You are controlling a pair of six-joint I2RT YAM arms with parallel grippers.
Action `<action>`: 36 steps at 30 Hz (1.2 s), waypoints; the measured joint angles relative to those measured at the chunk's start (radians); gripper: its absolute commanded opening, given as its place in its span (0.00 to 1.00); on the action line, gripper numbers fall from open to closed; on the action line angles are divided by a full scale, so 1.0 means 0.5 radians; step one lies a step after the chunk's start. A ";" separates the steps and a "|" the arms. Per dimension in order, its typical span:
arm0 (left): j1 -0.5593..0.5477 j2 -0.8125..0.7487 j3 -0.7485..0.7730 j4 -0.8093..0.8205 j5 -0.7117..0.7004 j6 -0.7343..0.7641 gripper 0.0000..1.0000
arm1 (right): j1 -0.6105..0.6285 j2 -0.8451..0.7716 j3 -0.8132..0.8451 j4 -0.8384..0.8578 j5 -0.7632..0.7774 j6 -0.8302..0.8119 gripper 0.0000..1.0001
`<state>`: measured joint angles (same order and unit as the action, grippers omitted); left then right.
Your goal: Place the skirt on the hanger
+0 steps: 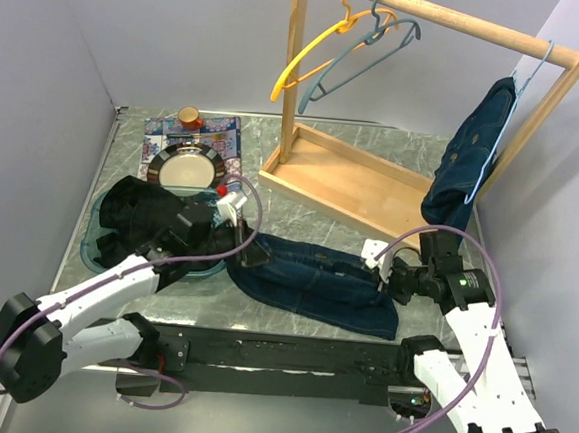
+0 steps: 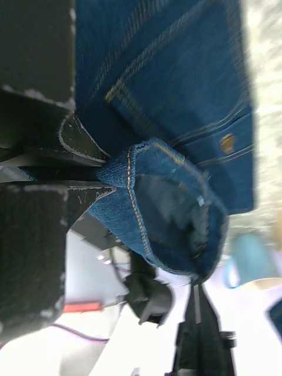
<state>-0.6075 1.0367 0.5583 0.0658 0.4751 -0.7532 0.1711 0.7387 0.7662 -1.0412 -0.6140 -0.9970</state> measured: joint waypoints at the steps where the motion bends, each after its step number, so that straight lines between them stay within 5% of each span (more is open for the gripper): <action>1: -0.040 0.003 0.000 -0.018 -0.005 -0.021 0.12 | 0.000 0.011 -0.008 -0.032 0.002 -0.028 0.00; 8: -0.237 0.123 -0.050 -0.052 -0.102 -0.156 0.17 | 0.000 0.108 -0.043 -0.142 0.046 -0.124 0.00; 21: -0.217 0.538 0.148 0.122 -0.789 -0.198 0.32 | 0.001 0.414 -0.084 0.366 0.426 0.452 0.01; 27: -0.156 0.782 0.265 0.221 -0.929 -0.134 0.59 | 0.001 0.596 -0.037 0.517 0.521 0.615 0.42; 29: -0.146 0.803 0.265 0.211 -0.958 -0.119 0.71 | 0.002 0.625 -0.031 0.546 0.534 0.651 0.50; 36: -0.140 0.535 0.265 0.149 -1.073 0.000 0.83 | 0.002 0.567 0.040 0.493 0.476 0.676 0.70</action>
<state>-0.6773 1.3041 0.6907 0.1402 -0.0616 -0.7532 0.1719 1.0222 0.7864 -0.7948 -0.3759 -0.6590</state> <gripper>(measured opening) 0.773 0.626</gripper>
